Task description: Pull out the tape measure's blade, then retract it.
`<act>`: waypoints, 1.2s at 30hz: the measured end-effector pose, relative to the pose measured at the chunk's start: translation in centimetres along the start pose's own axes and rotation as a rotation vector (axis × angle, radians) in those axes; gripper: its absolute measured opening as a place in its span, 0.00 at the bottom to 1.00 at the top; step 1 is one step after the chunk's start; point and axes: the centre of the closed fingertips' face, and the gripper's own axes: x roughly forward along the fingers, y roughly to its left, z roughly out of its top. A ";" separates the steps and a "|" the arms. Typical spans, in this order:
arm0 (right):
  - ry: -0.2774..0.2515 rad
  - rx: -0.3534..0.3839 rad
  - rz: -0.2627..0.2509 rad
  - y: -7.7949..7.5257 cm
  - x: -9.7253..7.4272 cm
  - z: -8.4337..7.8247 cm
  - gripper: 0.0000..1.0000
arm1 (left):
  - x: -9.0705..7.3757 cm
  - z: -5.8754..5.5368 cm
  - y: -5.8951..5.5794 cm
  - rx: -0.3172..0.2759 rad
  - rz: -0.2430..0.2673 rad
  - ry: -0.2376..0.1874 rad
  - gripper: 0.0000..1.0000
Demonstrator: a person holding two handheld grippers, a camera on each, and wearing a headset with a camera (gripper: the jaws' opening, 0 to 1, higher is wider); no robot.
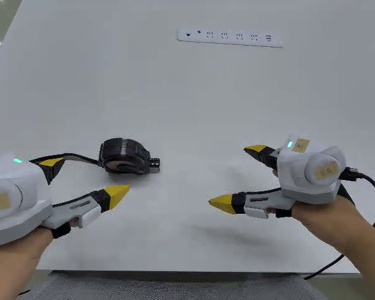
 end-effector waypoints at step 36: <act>-0.011 0.023 -0.073 1.4 -7.7 -2.7 0.89 | -4.8 -1.3 -1.0 0.123 -0.172 0.026 0.95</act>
